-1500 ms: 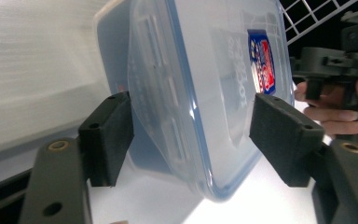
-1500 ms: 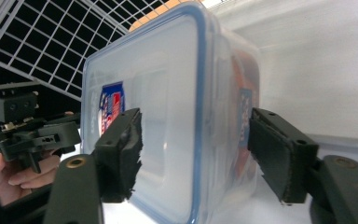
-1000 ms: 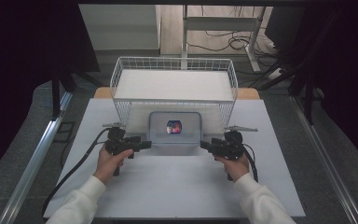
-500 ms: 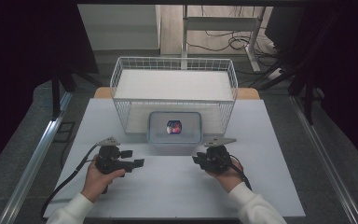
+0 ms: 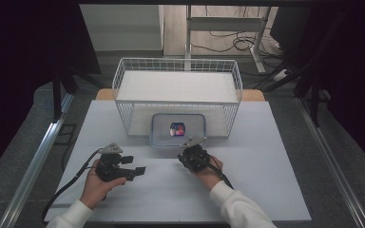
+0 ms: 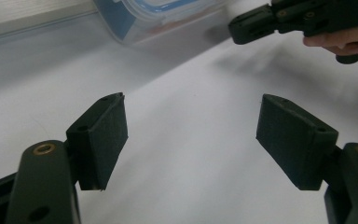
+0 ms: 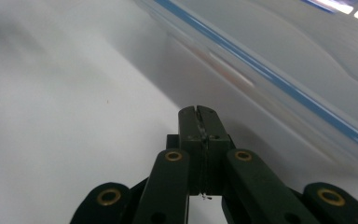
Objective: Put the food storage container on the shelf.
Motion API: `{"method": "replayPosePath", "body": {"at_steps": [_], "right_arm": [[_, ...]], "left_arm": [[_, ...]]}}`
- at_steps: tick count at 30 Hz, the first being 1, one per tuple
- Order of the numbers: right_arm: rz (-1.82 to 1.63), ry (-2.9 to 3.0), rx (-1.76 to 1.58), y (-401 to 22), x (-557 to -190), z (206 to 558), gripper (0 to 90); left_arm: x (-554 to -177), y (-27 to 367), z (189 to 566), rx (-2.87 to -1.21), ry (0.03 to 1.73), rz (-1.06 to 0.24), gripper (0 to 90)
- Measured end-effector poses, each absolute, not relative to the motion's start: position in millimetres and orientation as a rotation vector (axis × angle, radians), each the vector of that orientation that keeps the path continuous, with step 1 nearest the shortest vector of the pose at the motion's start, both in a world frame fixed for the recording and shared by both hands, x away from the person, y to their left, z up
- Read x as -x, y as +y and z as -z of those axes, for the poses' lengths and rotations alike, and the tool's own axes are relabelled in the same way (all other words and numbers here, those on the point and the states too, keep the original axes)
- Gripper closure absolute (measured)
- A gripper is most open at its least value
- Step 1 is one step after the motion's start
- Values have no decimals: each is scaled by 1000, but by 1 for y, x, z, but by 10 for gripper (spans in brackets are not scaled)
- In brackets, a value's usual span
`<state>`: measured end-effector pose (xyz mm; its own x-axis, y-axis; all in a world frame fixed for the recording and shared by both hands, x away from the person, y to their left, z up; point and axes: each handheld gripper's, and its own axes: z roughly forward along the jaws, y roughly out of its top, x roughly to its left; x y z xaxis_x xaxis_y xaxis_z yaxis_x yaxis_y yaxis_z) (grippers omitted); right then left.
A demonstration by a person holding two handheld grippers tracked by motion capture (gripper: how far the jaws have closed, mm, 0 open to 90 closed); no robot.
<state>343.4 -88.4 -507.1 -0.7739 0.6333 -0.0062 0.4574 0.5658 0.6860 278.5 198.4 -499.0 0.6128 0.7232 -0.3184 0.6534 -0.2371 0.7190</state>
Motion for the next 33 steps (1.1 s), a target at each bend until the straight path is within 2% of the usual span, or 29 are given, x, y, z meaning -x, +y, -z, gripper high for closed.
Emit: {"method": "replayPosePath", "body": {"at_steps": [7, 18, 33], "right_arm": [[-1022, 2518, -916, -73, -356, 513, 890], [-1126, 2427, -1018, -86, -376, 495, 891], [-1157, 2373, -1121, -77, -410, 499, 891]], "left_arm": [[-277, 198, 499, -1961, 1092, -101, 246], [-278, 198, 500, -1976, 1093, -107, 245], [-279, 198, 502, -2004, 1098, -126, 243]]}}
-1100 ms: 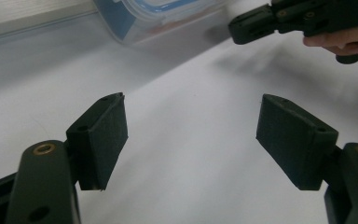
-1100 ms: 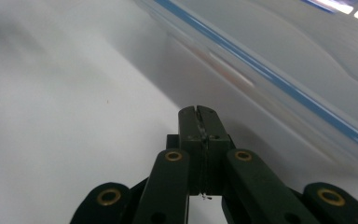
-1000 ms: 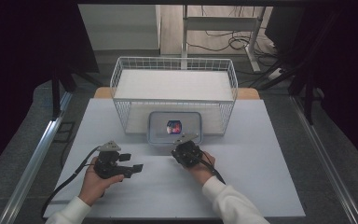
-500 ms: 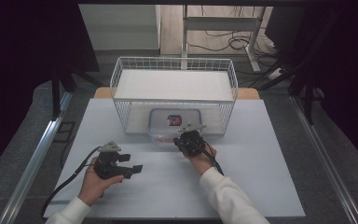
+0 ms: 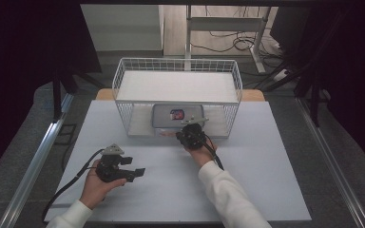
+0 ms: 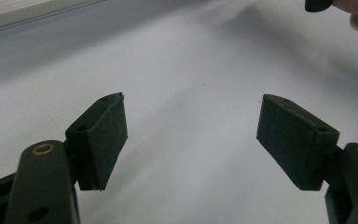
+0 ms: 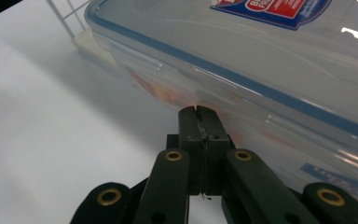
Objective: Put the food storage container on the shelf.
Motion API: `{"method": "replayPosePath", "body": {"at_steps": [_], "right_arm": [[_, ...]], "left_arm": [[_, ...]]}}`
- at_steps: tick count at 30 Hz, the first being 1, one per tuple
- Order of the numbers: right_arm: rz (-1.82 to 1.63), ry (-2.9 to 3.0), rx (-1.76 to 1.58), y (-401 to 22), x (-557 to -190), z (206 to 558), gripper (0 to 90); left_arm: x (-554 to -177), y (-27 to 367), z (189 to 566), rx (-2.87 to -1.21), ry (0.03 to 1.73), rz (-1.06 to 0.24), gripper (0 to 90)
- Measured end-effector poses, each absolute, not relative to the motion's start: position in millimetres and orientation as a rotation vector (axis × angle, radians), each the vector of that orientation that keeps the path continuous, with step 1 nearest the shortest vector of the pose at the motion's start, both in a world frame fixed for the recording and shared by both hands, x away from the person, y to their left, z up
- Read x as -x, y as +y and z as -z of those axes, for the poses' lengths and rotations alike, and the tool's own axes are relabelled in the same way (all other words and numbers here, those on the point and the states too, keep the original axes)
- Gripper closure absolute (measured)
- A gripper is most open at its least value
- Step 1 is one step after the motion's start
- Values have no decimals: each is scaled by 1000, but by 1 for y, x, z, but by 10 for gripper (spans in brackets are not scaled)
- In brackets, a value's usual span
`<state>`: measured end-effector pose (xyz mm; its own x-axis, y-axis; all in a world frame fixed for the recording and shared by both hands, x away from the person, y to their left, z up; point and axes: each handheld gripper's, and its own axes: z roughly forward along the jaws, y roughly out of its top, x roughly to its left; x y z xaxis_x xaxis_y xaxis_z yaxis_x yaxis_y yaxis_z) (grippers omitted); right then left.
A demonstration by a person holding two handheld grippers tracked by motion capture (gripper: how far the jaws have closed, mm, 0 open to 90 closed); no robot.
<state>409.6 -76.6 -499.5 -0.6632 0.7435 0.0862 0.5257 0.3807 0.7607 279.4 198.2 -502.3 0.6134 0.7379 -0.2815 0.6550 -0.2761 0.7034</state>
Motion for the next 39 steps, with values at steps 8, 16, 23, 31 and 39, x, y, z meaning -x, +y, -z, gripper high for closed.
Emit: {"method": "replayPosePath", "body": {"at_steps": [8, 16, 23, 31, 39], "right_arm": [[-1143, 2347, -1165, -70, -424, 499, 892], [-1157, 2337, -1185, -75, -429, 500, 891], [-1183, 2341, -1206, -79, -427, 497, 889], [-1169, 2383, -1077, -111, -378, 475, 889], [-1133, 2423, -1044, -200, -318, 477, 842]], "left_arm": [[-279, 199, 501, -1983, 1089, -86, 247], [-282, 200, 501, -1970, 1091, -73, 247], [-286, 201, 501, -1948, 1091, -48, 249], [-279, 203, 496, -1951, 1087, -79, 249], [-268, 201, 494, -1969, 1092, -114, 248]]}}
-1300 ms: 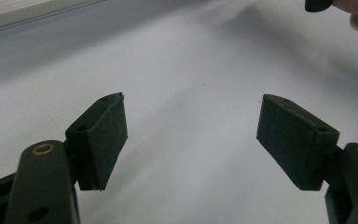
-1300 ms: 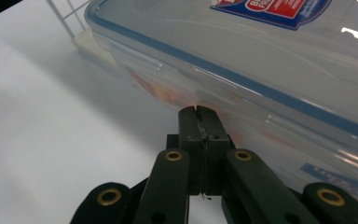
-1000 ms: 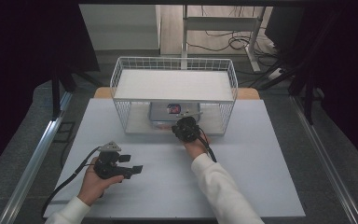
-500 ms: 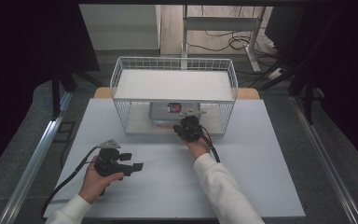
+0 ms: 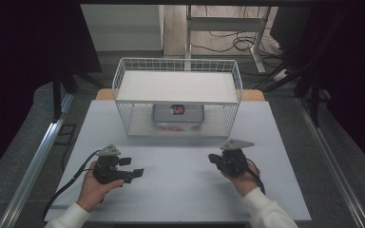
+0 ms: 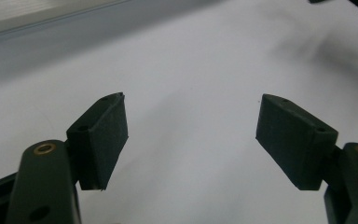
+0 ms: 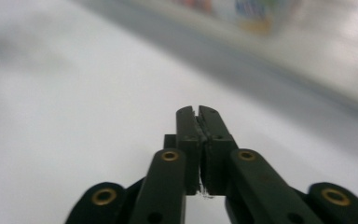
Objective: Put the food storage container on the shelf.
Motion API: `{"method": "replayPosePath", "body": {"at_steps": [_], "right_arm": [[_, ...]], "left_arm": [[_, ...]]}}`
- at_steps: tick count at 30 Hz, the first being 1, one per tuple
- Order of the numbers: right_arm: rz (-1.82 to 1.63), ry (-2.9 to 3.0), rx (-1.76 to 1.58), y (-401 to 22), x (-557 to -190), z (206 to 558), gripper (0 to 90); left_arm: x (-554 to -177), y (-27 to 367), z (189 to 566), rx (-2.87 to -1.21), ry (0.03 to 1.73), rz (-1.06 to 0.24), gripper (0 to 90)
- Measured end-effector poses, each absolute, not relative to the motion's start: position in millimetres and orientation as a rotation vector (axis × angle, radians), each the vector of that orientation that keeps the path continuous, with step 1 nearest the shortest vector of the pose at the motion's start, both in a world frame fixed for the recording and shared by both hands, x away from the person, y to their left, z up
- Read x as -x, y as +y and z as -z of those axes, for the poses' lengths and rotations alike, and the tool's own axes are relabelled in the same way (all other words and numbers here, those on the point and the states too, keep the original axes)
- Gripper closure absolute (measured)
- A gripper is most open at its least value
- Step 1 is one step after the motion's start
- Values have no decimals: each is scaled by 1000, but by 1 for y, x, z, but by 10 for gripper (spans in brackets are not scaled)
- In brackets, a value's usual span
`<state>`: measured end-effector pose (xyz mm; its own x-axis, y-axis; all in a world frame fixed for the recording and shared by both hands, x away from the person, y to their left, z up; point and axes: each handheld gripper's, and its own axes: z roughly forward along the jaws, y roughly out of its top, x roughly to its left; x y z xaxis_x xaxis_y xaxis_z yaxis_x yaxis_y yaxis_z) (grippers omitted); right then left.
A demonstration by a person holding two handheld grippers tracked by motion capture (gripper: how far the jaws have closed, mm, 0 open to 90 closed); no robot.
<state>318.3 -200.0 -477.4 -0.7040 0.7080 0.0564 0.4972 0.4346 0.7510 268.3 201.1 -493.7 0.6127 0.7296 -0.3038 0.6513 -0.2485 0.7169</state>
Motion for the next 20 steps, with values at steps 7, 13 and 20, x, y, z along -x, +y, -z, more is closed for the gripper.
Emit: {"method": "replayPosePath", "body": {"at_steps": [7, 13, 20], "right_arm": [[-1105, 2455, -1056, -241, -286, 481, 426], [-1157, 2416, -1085, -250, -285, 476, 356], [-1143, 2390, -1077, -247, -285, 477, 270]], "left_arm": [[-259, 200, 492, -1968, 1089, -154, 243], [-257, 198, 494, -1995, 1088, -197, 243], [-259, 195, 498, -2013, 1079, -195, 240]]}}
